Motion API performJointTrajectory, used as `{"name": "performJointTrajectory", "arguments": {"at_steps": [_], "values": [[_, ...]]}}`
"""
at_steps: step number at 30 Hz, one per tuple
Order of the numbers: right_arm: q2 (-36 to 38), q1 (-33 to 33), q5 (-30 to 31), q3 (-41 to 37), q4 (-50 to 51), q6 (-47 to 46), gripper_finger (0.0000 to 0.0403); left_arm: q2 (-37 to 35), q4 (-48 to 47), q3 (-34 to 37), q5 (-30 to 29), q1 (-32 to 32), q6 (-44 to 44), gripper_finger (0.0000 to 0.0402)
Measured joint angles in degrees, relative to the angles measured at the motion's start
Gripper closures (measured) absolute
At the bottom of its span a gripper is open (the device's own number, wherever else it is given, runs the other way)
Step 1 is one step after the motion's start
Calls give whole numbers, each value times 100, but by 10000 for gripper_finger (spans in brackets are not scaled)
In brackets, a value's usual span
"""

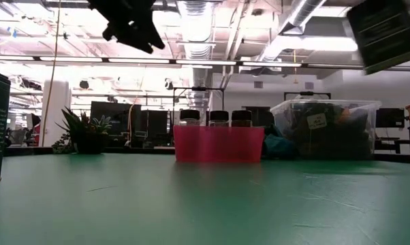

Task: Sort spices by type
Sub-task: Put the top black seasoning can into the orange bin

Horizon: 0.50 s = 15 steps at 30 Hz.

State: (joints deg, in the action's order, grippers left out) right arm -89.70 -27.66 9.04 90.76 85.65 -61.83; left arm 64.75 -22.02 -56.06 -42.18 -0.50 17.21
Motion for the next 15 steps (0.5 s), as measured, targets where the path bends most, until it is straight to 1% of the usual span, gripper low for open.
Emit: {"name": "performJointTrajectory", "arguments": {"at_steps": [4,8,11,15], "values": [[58,-609,2,0,373,-1413,235,212,1,-121,616,206,257,180],[60,-1187,34,-25,426,-2443,233,288,171,-222,1079,473,26,180],[50,-1489,29,-179,432,-3180,233,280,553,-237,1227,608,-237,180],[86,-1897,14,-537,439,-4304,233,235,843,-239,1357,678,-346,180]]}}
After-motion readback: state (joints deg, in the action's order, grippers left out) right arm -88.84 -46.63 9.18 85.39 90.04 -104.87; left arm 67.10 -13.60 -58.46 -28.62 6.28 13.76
